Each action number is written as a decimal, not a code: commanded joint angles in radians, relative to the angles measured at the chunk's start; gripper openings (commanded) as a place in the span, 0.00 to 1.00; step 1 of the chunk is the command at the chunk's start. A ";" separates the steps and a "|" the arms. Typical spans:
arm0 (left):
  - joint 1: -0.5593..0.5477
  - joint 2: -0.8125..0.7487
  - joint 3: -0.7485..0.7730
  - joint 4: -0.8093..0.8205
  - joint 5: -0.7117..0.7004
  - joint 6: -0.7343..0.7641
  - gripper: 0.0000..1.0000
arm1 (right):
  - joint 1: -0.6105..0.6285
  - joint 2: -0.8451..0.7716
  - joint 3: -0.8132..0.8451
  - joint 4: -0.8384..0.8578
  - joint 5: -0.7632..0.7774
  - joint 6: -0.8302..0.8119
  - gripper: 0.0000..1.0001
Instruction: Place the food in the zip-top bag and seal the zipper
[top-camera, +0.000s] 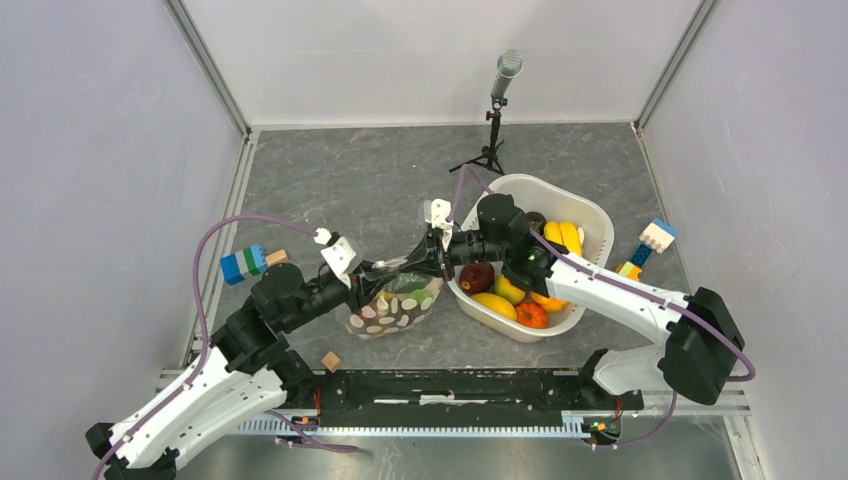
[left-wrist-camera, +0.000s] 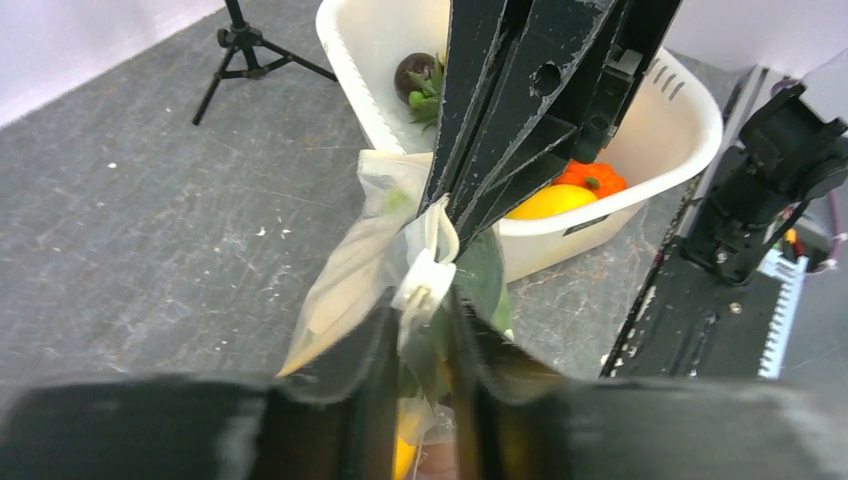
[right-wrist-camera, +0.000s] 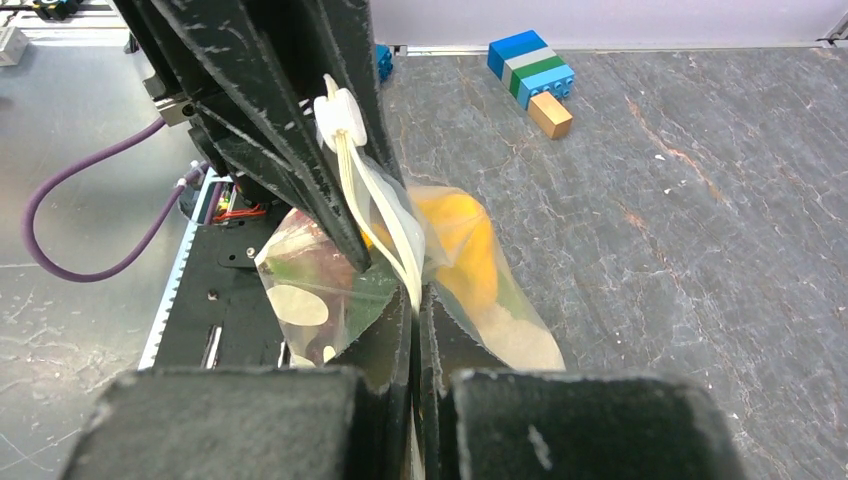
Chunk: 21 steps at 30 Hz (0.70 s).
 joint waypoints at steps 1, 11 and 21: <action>-0.003 -0.008 -0.005 0.061 -0.012 0.010 0.20 | 0.000 -0.047 0.013 0.108 -0.007 0.010 0.01; -0.003 -0.055 -0.011 0.054 -0.053 0.011 0.02 | -0.005 -0.036 0.014 0.125 -0.002 0.036 0.01; -0.003 -0.006 0.006 0.053 0.012 0.021 0.02 | 0.010 -0.068 0.068 0.054 -0.070 -0.043 0.63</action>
